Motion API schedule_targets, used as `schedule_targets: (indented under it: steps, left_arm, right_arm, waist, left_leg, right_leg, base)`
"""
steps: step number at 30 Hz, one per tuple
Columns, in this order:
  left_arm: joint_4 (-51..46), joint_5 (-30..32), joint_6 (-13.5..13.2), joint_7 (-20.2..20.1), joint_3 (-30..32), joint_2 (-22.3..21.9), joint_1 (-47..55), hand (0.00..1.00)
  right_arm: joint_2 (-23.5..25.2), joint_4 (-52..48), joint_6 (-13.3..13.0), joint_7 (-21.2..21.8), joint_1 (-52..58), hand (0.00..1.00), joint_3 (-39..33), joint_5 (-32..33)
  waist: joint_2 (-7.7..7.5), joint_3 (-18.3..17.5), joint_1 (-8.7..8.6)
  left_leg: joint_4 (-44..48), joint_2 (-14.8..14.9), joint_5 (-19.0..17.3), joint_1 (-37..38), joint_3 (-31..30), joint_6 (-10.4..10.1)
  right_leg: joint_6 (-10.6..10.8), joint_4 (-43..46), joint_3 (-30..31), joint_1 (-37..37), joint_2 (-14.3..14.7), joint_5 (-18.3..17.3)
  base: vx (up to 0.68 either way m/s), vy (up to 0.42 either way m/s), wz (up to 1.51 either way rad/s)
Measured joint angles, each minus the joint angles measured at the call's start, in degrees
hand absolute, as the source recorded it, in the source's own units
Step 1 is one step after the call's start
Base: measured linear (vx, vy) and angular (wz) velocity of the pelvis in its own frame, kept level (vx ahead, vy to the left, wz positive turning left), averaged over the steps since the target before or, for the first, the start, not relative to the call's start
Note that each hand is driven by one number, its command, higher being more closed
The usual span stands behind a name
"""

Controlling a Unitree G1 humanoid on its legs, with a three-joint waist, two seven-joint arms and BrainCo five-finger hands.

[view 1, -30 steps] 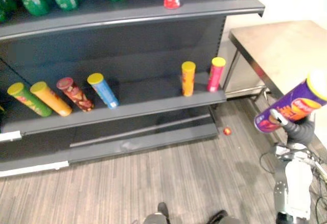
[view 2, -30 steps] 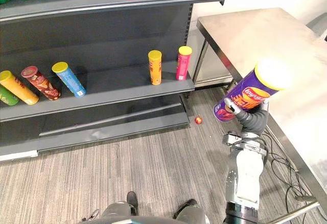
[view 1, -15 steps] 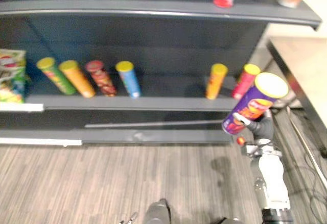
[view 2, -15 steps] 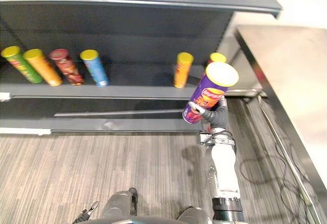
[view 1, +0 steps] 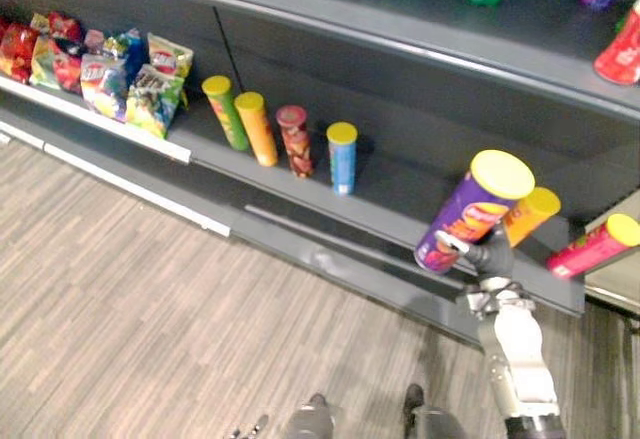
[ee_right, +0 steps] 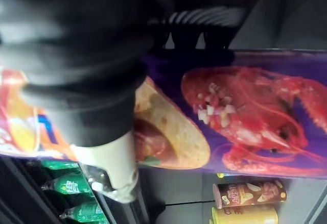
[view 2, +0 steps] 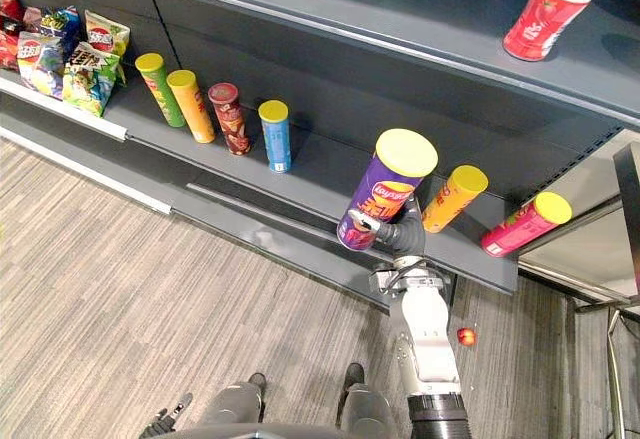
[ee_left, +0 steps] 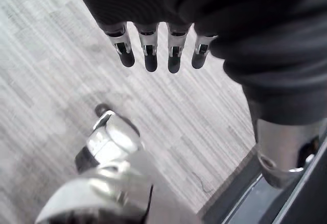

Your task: Put the gum and the chips on the shelf.

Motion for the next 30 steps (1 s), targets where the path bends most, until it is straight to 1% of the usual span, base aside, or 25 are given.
schedule_targets:
  steps: [1, 2, 3, 4, 5, 6, 8, 9, 12, 15, 17, 19, 21, 25, 27, 28, 30]
  left_arm:
    - [-0.1, 0.0, 0.0, 0.0, 0.1, 0.1, -0.1, 0.0]
    - [-0.1, 0.0, 0.0, 0.0, 0.2, 0.1, -0.2, 0.0]
    - [-0.1, 0.0, 0.1, 0.0, 0.3, 0.1, -0.4, 0.0]
    - [-0.1, 0.1, 0.1, 0.1, 0.3, 0.0, -0.5, 0.0]
    - [-0.1, 0.3, 0.1, 0.3, 0.3, 0.0, -0.5, 0.0]
    - [-0.1, 0.8, 0.1, 0.6, 0.4, 0.0, -0.5, 0.0]
    - [0.2, 1.3, 0.2, 1.0, 0.3, -0.1, -0.4, 0.0]
    - [0.8, 2.3, 0.1, 1.3, 0.3, 0.0, -0.4, 0.0]
    - [1.0, 2.9, 0.1, 2.0, -0.2, 0.2, -0.4, 0.0]
    - [1.0, 3.8, 0.0, 2.4, -0.8, 0.2, -0.5, 0.0]
    - [1.0, 4.9, 0.0, 2.4, -0.8, 0.2, -0.5, 0.0]
    - [1.5, 5.3, 0.0, 2.7, -1.7, 0.3, -0.5, 0.0]
    - [1.5, 5.5, 0.0, 2.7, -2.7, 0.7, -0.6, 0.0]
    - [2.0, 5.7, 0.0, 2.8, -3.6, 1.0, -1.6, 0.0]
    - [2.0, 5.7, 0.2, 2.9, -4.1, 0.9, -2.4, 0.0]
    - [2.0, 5.7, 0.2, 3.0, -4.6, 1.0, -2.7, 0.0]
    - [1.9, 5.6, 0.2, 3.0, -5.2, 0.8, -3.6, 0.0]
  right_arm:
    - [0.1, -0.5, 0.0, 0.0, 0.5, 1.0, 0.1, 1.0]
    - [0.3, -1.4, -0.2, 0.0, 1.3, 1.0, 0.0, 1.6]
    - [0.3, -1.6, -0.6, 0.0, 1.5, 1.0, 0.0, 1.8]
    - [0.3, -1.6, -0.7, -0.1, 1.5, 1.0, 0.0, 1.8]
    - [0.4, -1.5, -0.7, -0.1, 1.5, 1.0, 0.4, 1.5]
    - [0.5, -1.5, -0.7, -0.2, 1.6, 1.0, 0.6, 1.3]
    - [0.6, -1.5, -0.7, -0.2, 2.0, 1.0, 1.2, 0.9]
    - [0.6, -1.5, -0.9, -0.4, 2.9, 1.0, 2.6, 0.8]
    - [0.7, -1.1, -1.0, -0.2, 4.3, 1.0, 5.4, 0.5]
    - [0.7, -0.7, -1.0, -0.3, 5.1, 1.0, 5.8, 0.4]
    - [0.6, -0.6, -1.0, -0.5, 5.0, 1.0, 5.9, 0.3]
    - [0.6, 0.2, -1.0, -1.8, 4.3, 1.0, 6.2, -0.8]
    - [0.5, 1.4, -1.0, -2.5, 2.7, 1.0, 6.3, -1.8]
    - [0.4, 4.4, -0.6, -4.6, -2.6, 1.0, 6.5, -1.9]
    - [0.4, 6.0, -0.5, -6.3, -6.7, 1.0, 6.8, -4.2]
    - [0.3, 6.2, -0.2, -6.6, -7.8, 1.0, 6.7, -4.3]
    - [-0.1, 7.2, 0.1, -7.4, -12.4, 1.0, 6.7, -6.4]
  waist:
    - [-0.11, 0.0, -0.07]
    - [-0.29, -0.1, -0.23]
    - [-0.25, -0.2, -0.43]
    - [-0.22, -0.2, -0.5]
    - [-0.18, -0.3, -0.75]
    - [-0.21, -0.2, -0.76]
    - [-0.1, -0.3, -0.81]
    - [-0.06, -0.7, -0.79]
    - [-0.15, -1.3, -0.4]
    - [0.35, -1.9, -0.62]
    - [0.52, -1.9, -0.73]
    - [0.78, -2.1, -0.87]
    - [0.81, -2.1, -0.88]
    - [1.16, -1.8, -0.51]
    - [1.67, -1.3, -0.09]
    - [1.86, -1.2, -0.08]
    - [2.61, 0.5, 0.06]
  left_leg:
    - [-1.1, 0.6, 0.8, 0.0, 0.1, -0.6]
    - [-3.3, 1.5, 2.6, 0.0, 1.4, -0.7]
    - [-5.2, 2.5, 4.2, 0.1, 5.4, -0.4]
    - [-5.9, 3.0, 4.8, 0.1, 7.9, -0.2]
    - [-6.9, 4.0, 5.8, 0.2, 13.0, -0.1]
    - [-7.7, 4.4, 6.7, 0.7, 16.3, -0.3]
    - [-8.4, 4.3, 7.0, 1.9, 17.8, -0.2]
    - [-8.7, 4.1, 7.0, 2.5, 18.3, -0.2]
    - [-9.9, 3.5, 7.1, 4.0, 20.8, -0.2]
    - [-11.0, 2.9, 7.7, 4.0, 21.4, 0.3]
    - [-12.4, 2.7, 8.5, 4.5, 21.8, 0.2]
    - [-14.5, 2.4, 9.8, 4.8, 22.2, 0.2]
    - [-14.8, 2.2, 10.1, 4.4, 22.2, 0.3]
    - [-15.2, 1.4, 11.3, 2.8, 21.6, 0.8]
    - [-15.1, 0.8, 11.7, 2.4, 20.7, 1.2]
    - [-15.1, 0.6, 11.9, 2.1, 20.6, 1.4]
    - [-15.0, 0.1, 12.1, 1.6, 20.0, 1.7]
  right_leg:
    - [-0.5, 0.0, -0.9, 0.0, 0.2, -0.3]
    - [-0.9, -0.2, -2.5, 0.0, 0.3, -0.5]
    - [-1.0, -0.9, -3.6, 0.1, 0.3, -0.5]
    - [-1.1, -1.2, -4.0, 0.1, 0.2, -0.5]
    - [-1.3, -1.6, -4.7, 0.1, 0.1, -0.3]
    - [-1.3, -2.3, -4.8, 0.5, 0.0, 0.0]
    - [-0.8, -4.1, -4.7, 2.0, -0.1, 0.9]
    - [-0.3, -7.0, -4.3, 3.7, 0.1, 2.5]
    - [0.4, -11.2, -2.5, 5.2, 0.0, 5.1]
    - [0.8, -13.0, -1.7, 5.2, -0.3, 6.5]
    - [0.8, -13.3, -1.5, 4.9, -0.3, 6.8]
    - [0.8, -13.9, -1.1, 4.5, -0.4, 7.5]
    - [0.8, -13.9, -0.9, 3.7, -0.5, 7.9]
    - [0.9, -14.0, -1.0, 2.2, -1.2, 8.8]
    - [1.1, -13.9, -1.2, 2.1, -1.7, 9.1]
    - [1.2, -13.9, -1.3, 1.9, -1.8, 9.2]
    - [1.3, -13.9, -1.6, 1.7, -2.4, 9.6]
  base:
    - [0.07, -0.263, 0.72]
    - [0.03, -0.157, 0.6]
    - [0.02, -0.128, 0.54]
    - [0.01, -0.064, 0.42]
    - [0.0, -0.016, 0.22]
    - [0.0, 0.007, 0.14]
    - [0.02, 0.059, -0.02]
    - [0.03, 0.084, -0.1]
    - [0.0, 0.092, -0.32]
    - [-0.01, 0.044, -0.14]
    - [-0.02, 0.008, -0.08]
    - [-0.05, -0.001, -0.09]
    - [-0.04, 0.004, -0.03]
    - [-0.05, 0.013, 0.07]
    - [-0.05, 0.021, 0.12]
    - [-0.07, 0.027, 0.18]
    - [-0.08, 0.031, 0.14]
